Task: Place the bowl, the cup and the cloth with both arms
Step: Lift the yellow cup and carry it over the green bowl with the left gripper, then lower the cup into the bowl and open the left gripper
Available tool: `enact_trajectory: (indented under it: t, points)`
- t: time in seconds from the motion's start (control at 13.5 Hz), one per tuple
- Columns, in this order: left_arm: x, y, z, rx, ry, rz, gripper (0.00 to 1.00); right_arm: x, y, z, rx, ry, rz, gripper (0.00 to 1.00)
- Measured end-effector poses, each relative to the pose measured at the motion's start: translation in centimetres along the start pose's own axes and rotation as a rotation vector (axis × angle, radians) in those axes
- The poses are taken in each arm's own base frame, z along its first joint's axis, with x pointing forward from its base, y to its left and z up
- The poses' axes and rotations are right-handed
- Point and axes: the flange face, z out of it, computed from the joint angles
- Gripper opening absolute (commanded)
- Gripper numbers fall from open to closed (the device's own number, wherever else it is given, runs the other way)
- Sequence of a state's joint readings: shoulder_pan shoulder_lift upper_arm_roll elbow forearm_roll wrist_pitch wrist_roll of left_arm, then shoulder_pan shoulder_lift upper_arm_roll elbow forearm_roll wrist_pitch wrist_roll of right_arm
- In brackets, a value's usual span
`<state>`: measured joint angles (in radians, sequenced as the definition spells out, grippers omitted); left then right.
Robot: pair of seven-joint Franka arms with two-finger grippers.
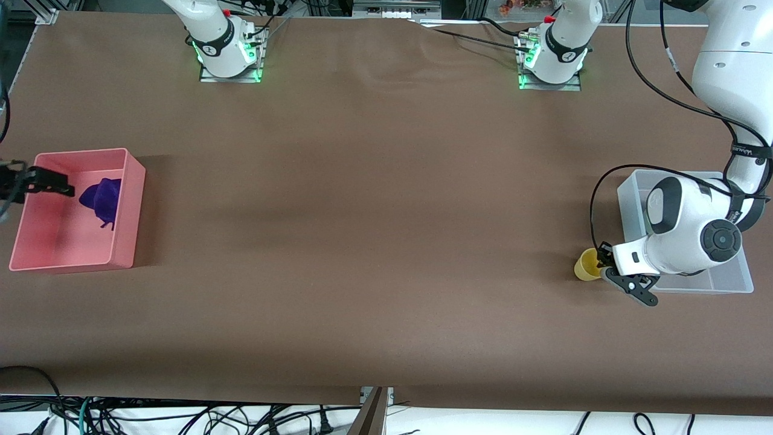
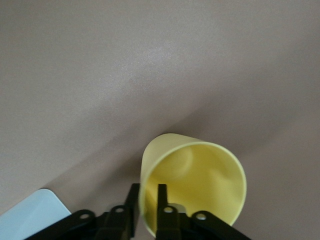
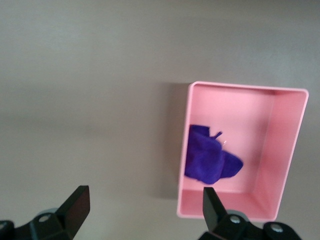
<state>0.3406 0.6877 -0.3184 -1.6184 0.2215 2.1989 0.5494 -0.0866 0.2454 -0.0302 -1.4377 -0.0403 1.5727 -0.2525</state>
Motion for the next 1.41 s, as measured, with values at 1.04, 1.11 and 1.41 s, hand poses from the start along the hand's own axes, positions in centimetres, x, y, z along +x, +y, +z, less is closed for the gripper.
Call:
enact_trajectory:
  t: [1.04, 1.11, 1.41]
  points:
    - [-13.0, -2.3, -15.1, -0.053, -0.399, -0.202, 0.00, -5.7, -4.1, -7.0, -0.011, 0.009, 0.091, 1.00]
    - [-15.4, -4.2, -13.5, -0.040, -0.402, -0.229, 0.00, -5.6, -4.5, -6.9, -0.010, 0.003, 0.098, 1.00]
    - [-20.5, -8.8, -7.6, 0.039, -0.279, -0.231, 0.00, -5.5, -5.5, -6.6, -0.009, -0.012, 0.096, 1.00]
